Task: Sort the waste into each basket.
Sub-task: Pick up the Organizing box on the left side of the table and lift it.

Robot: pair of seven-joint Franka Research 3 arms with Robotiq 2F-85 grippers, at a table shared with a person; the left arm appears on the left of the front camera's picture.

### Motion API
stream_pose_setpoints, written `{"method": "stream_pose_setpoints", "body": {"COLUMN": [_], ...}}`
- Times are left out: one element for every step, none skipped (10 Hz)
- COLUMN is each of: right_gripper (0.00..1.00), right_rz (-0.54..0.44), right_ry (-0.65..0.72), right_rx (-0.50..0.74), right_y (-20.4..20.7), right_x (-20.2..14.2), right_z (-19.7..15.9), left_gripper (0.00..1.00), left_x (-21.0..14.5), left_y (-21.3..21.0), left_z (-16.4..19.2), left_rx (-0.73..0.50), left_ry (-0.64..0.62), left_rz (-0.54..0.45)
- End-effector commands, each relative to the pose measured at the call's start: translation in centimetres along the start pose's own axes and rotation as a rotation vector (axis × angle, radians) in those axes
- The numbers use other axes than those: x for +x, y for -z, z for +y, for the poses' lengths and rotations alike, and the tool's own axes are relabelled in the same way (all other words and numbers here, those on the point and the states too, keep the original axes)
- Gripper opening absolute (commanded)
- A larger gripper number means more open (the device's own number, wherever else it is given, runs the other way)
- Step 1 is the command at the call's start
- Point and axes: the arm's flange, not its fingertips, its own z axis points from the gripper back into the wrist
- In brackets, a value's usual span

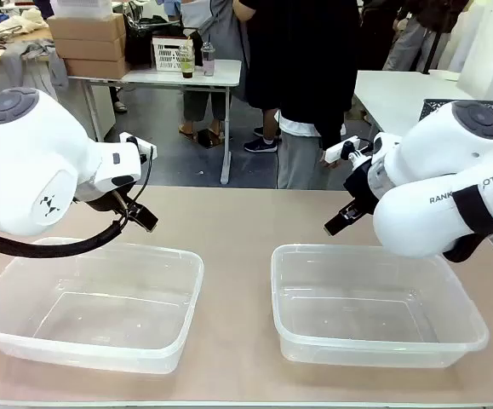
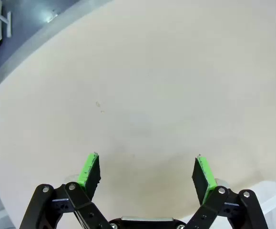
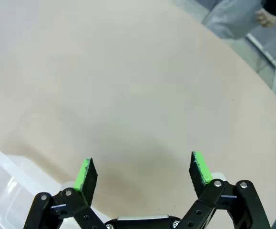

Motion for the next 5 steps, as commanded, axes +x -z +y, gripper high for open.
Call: {"method": "stream_pose_setpoints", "body": {"right_gripper": [1.0, 1.0, 1.0, 1.0, 1.0], "right_rz": [0.0, 0.0, 0.0, 0.0, 0.0], "right_ry": [0.0, 0.0, 0.0, 0.0, 0.0], "right_rx": [0.0, 0.0, 0.0, 0.0, 0.0], "right_y": [0.0, 0.0, 0.0, 0.0, 0.0], "right_x": [0.0, 0.0, 0.0, 0.0, 0.0], "right_z": [0.0, 0.0, 0.0, 0.0, 0.0], "left_gripper": [1.0, 1.0, 1.0, 1.0, 1.0], "left_x": [0.0, 0.0, 0.0, 0.0, 0.0], "left_y": [-0.01, -0.01, -0.01, -0.01, -0.01], "left_z": [0.0, 0.0, 0.0, 0.0, 0.0], "left_rx": [0.0, 0.0, 0.0, 0.0, 0.0], "left_ry": [0.0, 0.0, 0.0, 0.0, 0.0], "left_rz": [0.0, 0.0, 0.0, 0.0, 0.0]}}
